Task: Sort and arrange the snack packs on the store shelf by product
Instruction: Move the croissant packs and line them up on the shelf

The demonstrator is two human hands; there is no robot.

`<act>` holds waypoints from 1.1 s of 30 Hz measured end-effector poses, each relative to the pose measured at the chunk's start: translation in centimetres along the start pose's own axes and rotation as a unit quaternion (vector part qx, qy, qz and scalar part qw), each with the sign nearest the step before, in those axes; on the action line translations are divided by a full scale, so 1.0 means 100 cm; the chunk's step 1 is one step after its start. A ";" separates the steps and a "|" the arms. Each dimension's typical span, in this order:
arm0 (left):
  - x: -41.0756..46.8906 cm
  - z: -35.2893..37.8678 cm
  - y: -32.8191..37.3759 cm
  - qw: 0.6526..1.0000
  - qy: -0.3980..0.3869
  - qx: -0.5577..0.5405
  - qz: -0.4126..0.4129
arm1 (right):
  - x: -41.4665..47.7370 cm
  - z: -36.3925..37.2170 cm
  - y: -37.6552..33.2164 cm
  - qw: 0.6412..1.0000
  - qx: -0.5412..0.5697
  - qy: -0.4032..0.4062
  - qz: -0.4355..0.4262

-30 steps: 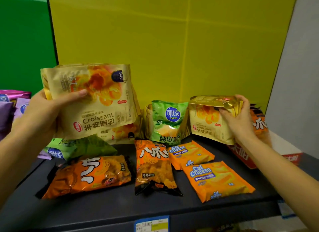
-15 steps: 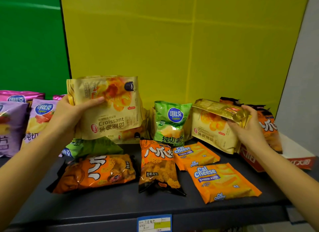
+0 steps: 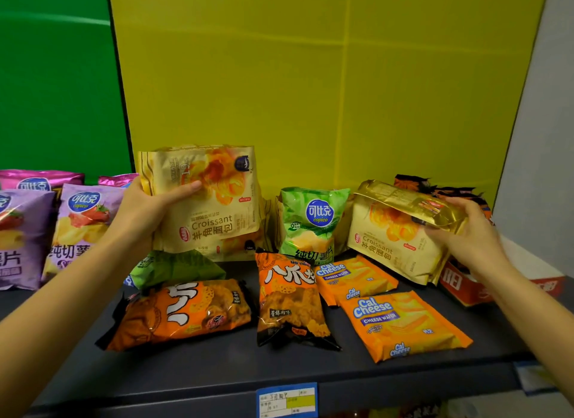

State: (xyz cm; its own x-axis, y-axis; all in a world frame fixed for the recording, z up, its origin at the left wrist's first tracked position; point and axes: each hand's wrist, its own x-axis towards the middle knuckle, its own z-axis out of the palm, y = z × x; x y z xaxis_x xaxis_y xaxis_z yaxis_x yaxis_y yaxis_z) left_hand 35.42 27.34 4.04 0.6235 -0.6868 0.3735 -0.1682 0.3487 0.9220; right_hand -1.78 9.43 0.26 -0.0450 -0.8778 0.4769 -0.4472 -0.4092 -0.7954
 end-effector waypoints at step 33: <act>0.048 0.003 -0.035 0.961 -0.193 0.186 -0.062 | -0.058 0.084 -0.097 0.911 -0.170 -0.196 -0.322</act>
State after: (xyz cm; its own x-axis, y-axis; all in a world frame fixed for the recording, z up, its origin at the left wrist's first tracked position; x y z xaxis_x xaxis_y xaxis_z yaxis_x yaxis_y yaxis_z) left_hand 38.72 22.63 2.59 0.3393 -0.9188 0.2016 -0.4170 0.0451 0.9078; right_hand 10.28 16.35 2.08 0.6162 -0.5315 0.5812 -0.5214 -0.8284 -0.2048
